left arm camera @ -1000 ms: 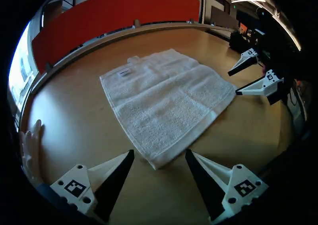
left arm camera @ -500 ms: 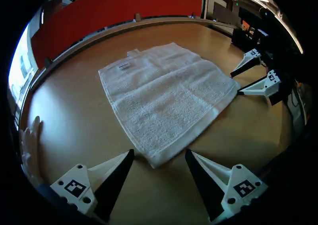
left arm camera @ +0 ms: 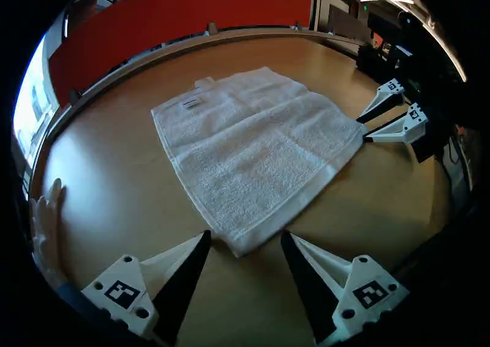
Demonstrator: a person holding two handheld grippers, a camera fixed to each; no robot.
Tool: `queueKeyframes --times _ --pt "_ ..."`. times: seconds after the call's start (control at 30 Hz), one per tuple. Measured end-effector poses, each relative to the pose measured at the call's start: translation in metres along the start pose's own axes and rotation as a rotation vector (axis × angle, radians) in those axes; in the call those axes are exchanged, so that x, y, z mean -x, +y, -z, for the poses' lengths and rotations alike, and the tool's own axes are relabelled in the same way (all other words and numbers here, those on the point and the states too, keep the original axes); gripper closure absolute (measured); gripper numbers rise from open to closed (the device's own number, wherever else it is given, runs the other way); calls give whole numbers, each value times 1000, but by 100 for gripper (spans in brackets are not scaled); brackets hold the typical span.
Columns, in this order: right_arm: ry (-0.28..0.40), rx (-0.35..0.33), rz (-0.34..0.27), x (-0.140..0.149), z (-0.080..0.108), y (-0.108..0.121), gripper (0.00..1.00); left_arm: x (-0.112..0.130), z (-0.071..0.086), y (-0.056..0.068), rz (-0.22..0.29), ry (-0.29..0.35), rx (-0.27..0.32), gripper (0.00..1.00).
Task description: Fold towel
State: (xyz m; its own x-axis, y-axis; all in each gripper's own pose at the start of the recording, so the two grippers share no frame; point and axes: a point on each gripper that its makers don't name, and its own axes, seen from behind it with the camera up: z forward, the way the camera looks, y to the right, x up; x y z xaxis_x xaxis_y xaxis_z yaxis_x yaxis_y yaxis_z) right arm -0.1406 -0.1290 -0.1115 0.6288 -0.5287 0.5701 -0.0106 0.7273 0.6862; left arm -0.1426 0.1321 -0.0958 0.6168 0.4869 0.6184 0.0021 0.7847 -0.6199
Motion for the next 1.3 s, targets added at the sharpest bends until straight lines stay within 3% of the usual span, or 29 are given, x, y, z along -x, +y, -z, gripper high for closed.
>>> queueKeyframes --times 0.13,0.2,0.27,0.53,0.87,1.3 --pt "-1 2 -4 0 0 0 65 0 0 2 0 -5 0 27" --pt "-2 3 -6 0 0 0 69 -1 1 2 2 -8 -2 41" --pt "-4 3 -10 1 0 0 76 -1 1 2 6 -12 -7 63" --pt "11 -7 -35 -3 4 -3 91 -3 1 6 10 -13 -16 88" --pt "34 16 -38 -12 15 -3 92 -18 12 8 31 14 -19 89" --pt "118 37 -52 -50 54 1 92 -42 46 13 56 49 -18 89"
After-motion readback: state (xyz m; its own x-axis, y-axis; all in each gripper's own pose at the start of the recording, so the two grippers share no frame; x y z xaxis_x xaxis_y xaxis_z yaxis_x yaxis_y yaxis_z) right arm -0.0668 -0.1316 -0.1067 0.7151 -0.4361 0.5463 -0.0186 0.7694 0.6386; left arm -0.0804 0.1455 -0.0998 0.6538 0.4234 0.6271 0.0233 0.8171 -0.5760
